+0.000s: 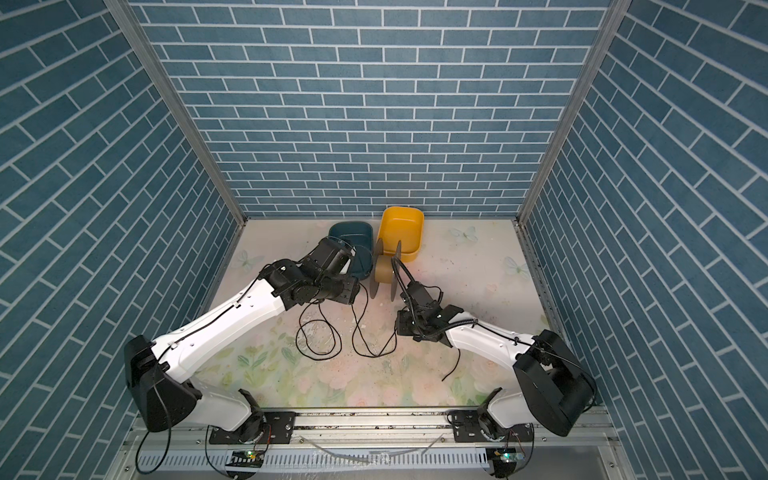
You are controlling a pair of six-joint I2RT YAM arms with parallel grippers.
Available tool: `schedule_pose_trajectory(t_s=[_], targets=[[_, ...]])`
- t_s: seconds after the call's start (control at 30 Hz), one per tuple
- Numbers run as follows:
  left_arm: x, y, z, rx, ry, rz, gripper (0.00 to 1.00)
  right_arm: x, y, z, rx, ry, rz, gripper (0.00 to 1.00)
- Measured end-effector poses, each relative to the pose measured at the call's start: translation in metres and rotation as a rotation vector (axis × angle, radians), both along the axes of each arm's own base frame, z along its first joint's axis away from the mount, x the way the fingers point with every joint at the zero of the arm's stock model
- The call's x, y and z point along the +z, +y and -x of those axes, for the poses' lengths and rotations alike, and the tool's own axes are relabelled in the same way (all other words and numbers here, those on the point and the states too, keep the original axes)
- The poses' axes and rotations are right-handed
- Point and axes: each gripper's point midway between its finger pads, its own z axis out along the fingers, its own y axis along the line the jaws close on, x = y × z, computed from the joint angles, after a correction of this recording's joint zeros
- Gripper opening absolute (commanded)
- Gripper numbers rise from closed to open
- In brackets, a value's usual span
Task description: Wrap the cables
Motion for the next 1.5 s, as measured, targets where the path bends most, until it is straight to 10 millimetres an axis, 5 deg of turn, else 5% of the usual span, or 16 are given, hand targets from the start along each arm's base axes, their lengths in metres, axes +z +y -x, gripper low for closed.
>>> schedule_pose_trajectory(t_s=[0.17,0.43,1.2,1.5], targets=[[-0.004,0.003,0.004,-0.002,0.000,0.005,0.60,-0.020,0.006,0.022,0.006,0.071,0.016,0.37],[-0.001,0.000,0.003,-0.007,-0.014,0.027,0.60,-0.043,0.015,0.032,-0.009,0.131,0.027,0.34],[-0.007,-0.007,-0.001,-0.015,-0.007,0.032,0.59,-0.048,0.026,0.024,-0.100,0.104,-0.080,0.00],[-0.003,-0.016,0.002,-0.050,0.018,0.073,0.59,-0.037,0.005,0.027,-0.106,0.068,0.006,0.00]])
